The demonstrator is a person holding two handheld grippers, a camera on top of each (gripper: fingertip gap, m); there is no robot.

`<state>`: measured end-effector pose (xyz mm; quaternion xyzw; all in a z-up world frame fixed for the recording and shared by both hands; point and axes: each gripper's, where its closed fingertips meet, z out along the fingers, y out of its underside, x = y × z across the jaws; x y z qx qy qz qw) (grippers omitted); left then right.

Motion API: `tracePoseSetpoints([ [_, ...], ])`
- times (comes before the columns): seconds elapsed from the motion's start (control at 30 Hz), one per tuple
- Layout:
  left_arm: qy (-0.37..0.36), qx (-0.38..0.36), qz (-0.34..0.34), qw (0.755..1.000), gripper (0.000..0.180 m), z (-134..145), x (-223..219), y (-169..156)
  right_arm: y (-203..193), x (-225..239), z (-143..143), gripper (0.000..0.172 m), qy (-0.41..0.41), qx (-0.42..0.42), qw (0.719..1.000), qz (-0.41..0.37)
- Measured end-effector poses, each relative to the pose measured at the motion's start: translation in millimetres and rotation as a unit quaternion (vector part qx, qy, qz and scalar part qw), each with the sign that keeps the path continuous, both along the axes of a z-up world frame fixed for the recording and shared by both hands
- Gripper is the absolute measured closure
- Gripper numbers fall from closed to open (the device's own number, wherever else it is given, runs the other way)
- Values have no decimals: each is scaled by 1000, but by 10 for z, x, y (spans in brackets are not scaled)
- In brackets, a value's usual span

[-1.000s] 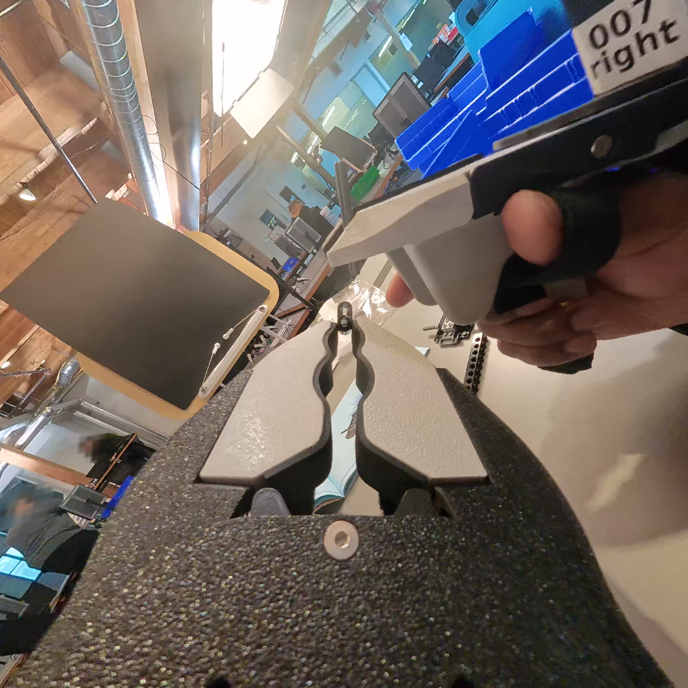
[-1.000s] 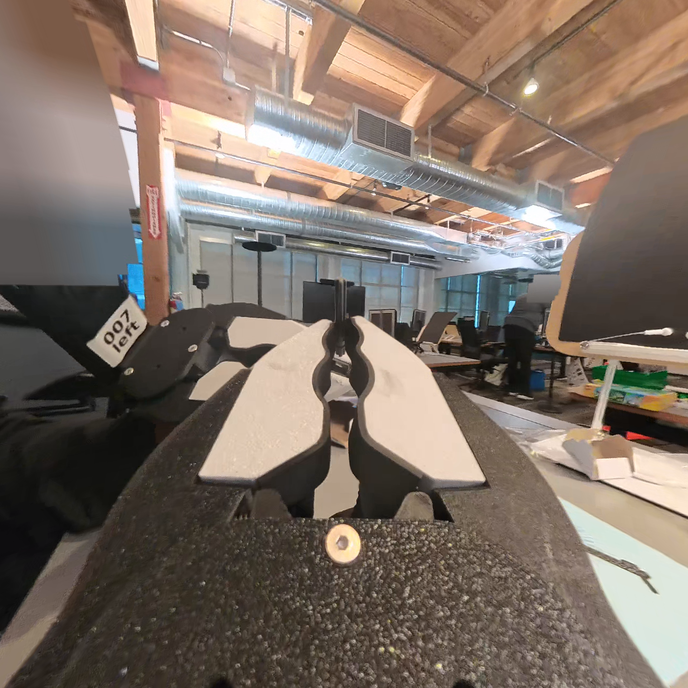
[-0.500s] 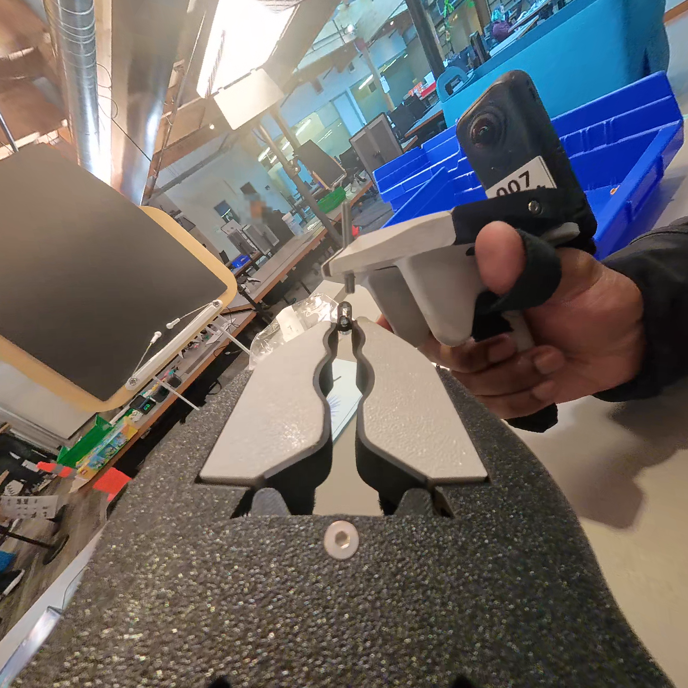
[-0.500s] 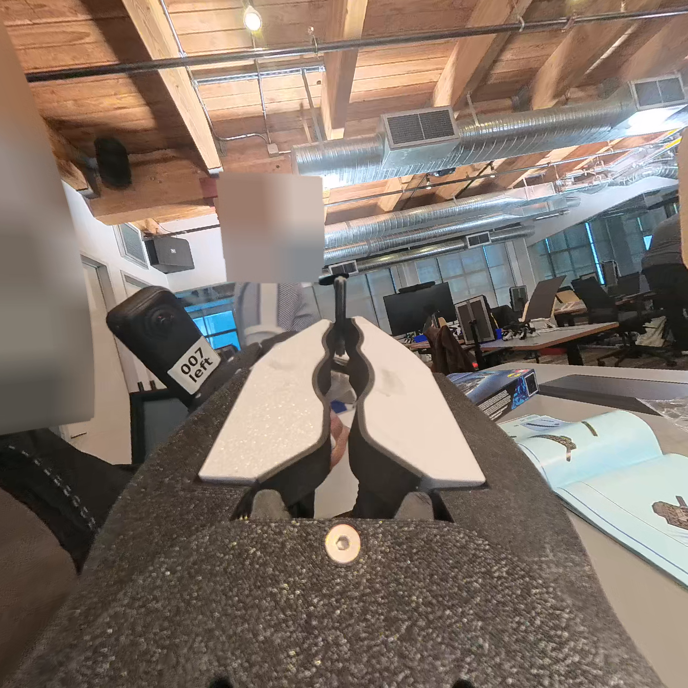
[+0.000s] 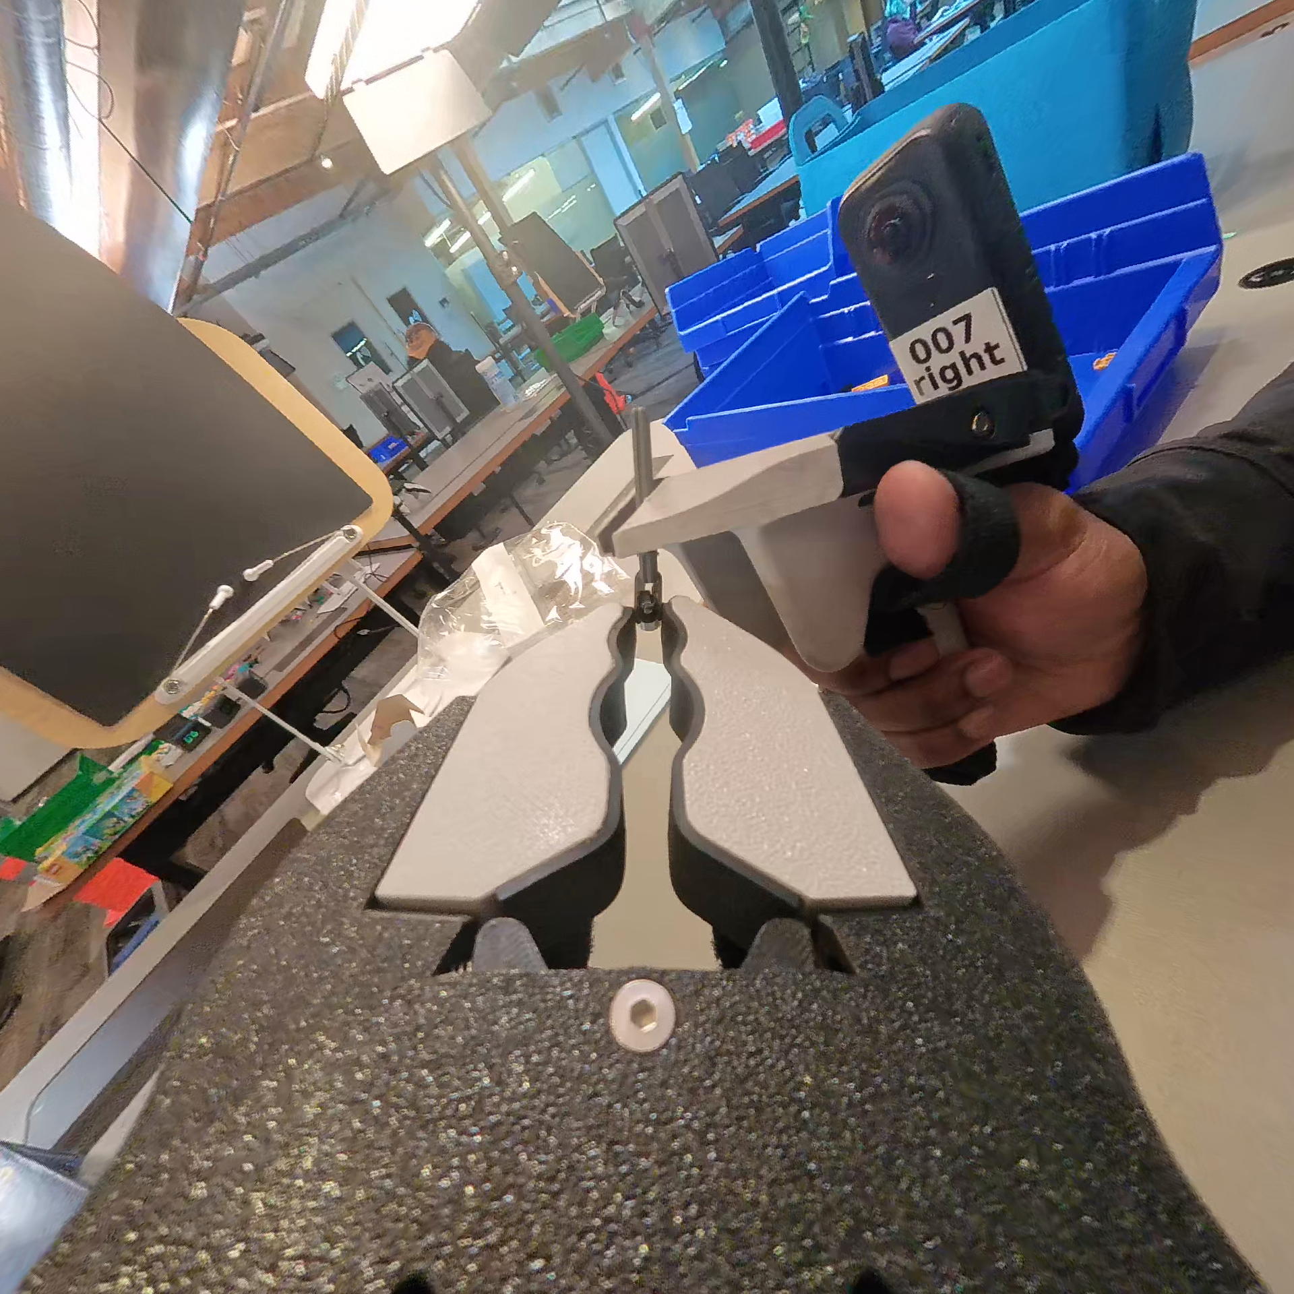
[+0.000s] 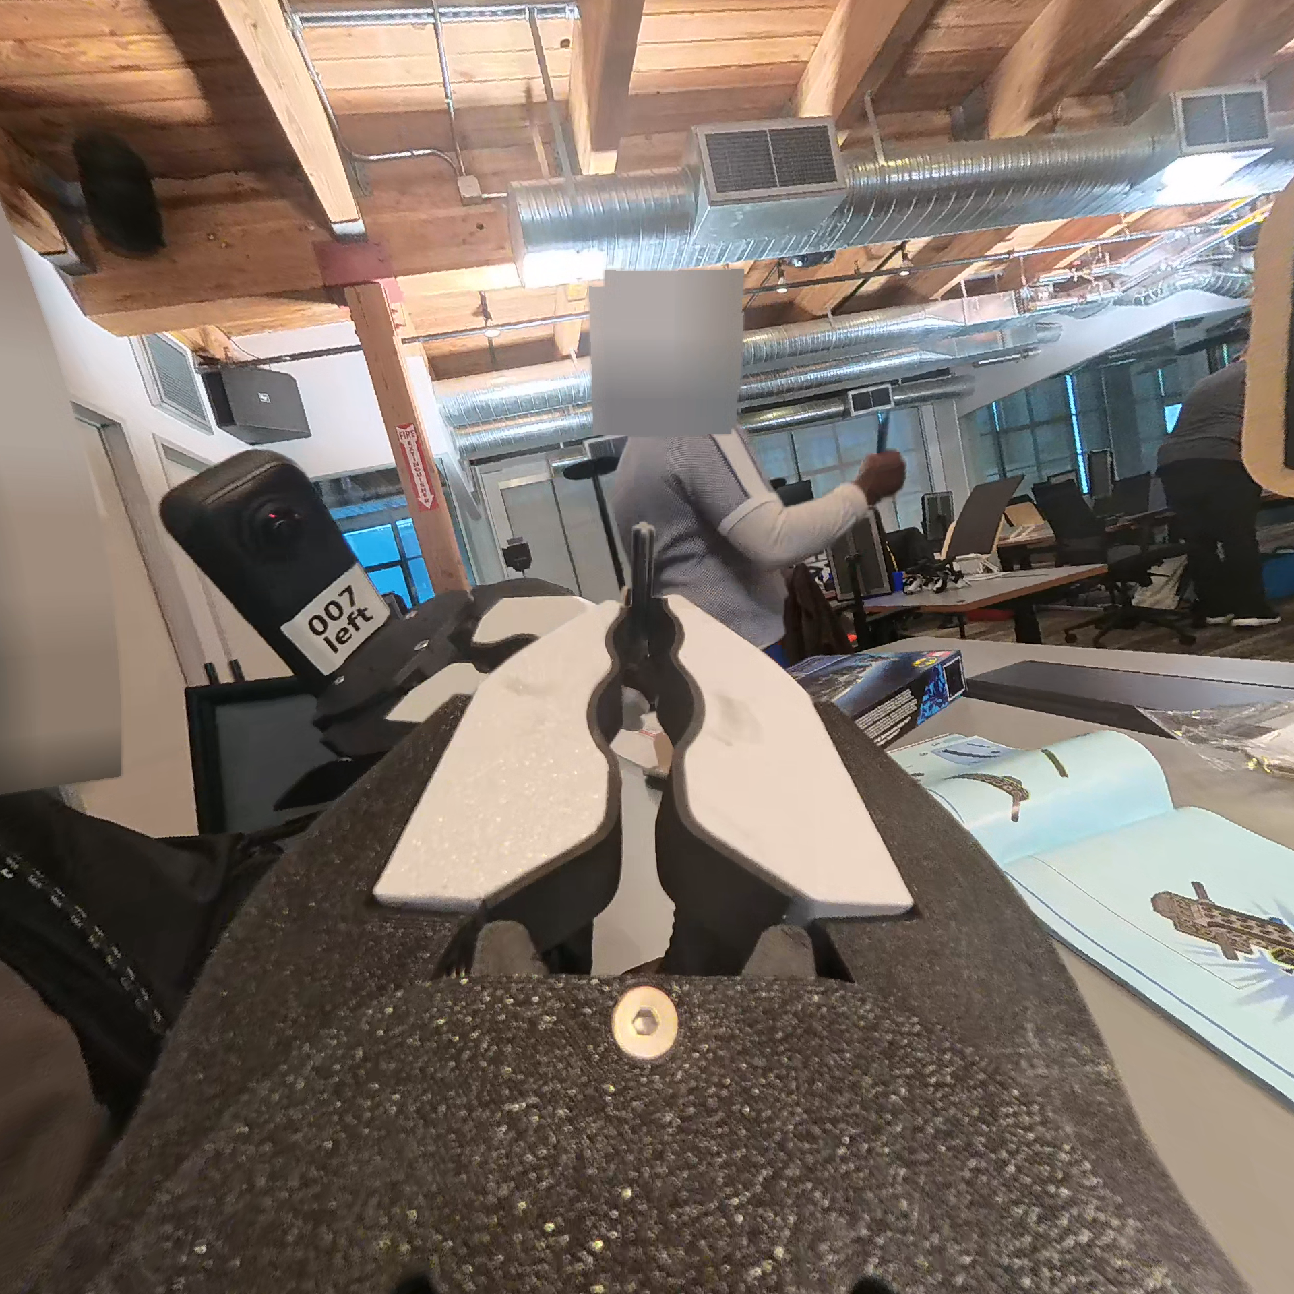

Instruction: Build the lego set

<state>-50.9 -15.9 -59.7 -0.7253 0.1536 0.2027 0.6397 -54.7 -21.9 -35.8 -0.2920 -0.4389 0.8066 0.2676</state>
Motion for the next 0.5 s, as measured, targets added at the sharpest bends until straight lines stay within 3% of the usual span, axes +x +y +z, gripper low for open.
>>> tracePoseSetpoints([
  [0.37, -11, -11, -3, 1000, 174, -50, -37, 4, 33, -79, -77, 167, -21, 54, 997, -58],
  [0.5, -44, -15, -31, 998, 174, -52, -30, -7, 30, -92, -97, 167, -42, 62, 996, -44],
])
